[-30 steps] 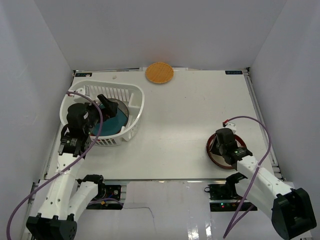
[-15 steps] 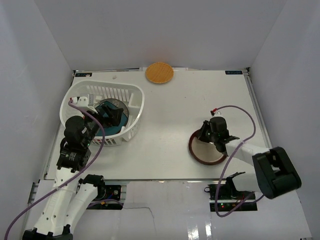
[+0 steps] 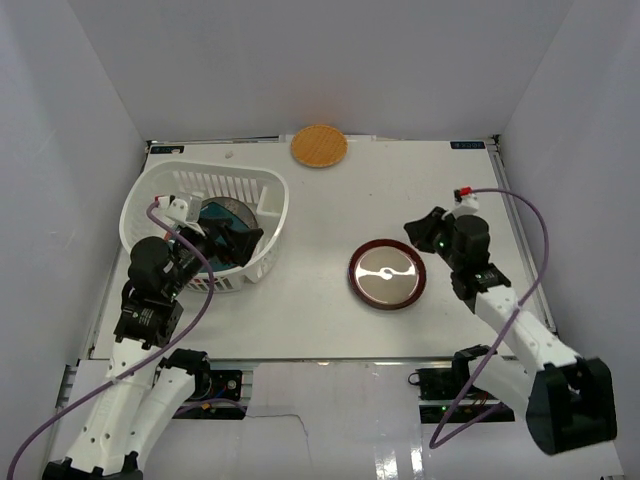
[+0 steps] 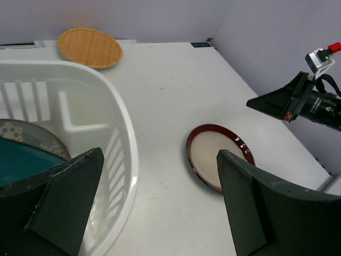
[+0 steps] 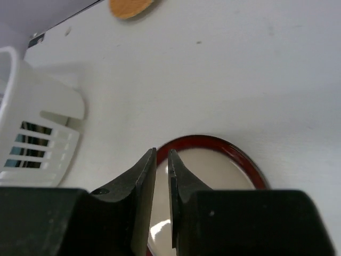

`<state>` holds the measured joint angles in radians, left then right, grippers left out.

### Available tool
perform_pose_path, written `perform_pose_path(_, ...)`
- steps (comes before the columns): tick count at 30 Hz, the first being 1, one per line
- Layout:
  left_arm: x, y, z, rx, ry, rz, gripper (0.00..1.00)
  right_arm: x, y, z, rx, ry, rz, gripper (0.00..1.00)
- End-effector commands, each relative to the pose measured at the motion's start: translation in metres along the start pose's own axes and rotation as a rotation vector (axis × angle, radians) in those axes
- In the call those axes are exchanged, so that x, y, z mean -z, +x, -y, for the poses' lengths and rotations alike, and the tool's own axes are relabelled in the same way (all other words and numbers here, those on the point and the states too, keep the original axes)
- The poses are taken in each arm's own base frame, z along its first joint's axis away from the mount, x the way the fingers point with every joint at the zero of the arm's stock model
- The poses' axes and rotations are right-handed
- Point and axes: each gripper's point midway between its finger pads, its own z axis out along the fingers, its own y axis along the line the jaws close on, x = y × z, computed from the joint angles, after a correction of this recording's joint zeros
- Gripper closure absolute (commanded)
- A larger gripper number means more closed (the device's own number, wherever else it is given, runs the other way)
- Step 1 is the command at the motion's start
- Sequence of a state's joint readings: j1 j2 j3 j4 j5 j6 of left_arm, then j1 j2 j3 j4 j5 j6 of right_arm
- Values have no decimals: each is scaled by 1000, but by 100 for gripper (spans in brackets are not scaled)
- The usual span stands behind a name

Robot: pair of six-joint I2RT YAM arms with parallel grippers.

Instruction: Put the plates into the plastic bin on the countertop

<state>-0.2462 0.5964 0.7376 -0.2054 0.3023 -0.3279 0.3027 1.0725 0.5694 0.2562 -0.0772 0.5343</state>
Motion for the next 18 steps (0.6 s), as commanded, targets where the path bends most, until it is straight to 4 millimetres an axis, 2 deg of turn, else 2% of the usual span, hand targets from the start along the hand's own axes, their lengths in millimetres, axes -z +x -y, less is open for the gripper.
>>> perform_pose_path(1, 7, -1, 38, -59, 205, 4, 2, 38, 45, 78, -88, 281, -78, 77)
perform_pose_path(2, 8, -2, 40, -62, 212, 6, 2, 50, 61, 88, -113, 298, -88, 66)
perform_pose_path(3, 8, -2, 39, -62, 206, 12, 2, 56, 66, 100, -134, 333, -87, 41)
perform_pose_path(4, 9, -2, 39, -64, 204, 12, 2, 62, 81, 101, -157, 320, -135, 33)
perform_pose_path(6, 9, -3, 41, -65, 208, 14, 2, 67, 96, 108, -189, 327, -169, 24)
perform_pose_path(8, 10, -2, 42, -67, 213, 14, 2, 67, 109, 109, -222, 320, -213, 26)
perform_pose_path(9, 10, -2, 43, -68, 216, 14, 2, 67, 111, 110, -237, 324, -222, 31)
perform_pose_path(14, 12, -5, 43, -75, 214, 27, 2, 52, 129, 100, -313, 226, -291, 47)
perform_pose_path(16, 12, -4, 43, -74, 211, 25, 2, 50, 141, 101, -359, 218, -316, 58)
perform_pose_path(17, 12, -4, 43, -74, 212, 26, 2, 45, 137, 100, -362, 205, -294, 62)
perform_pose_path(18, 12, -4, 43, -74, 214, 24, 2, 44, 139, 102, -376, 205, -292, 76)
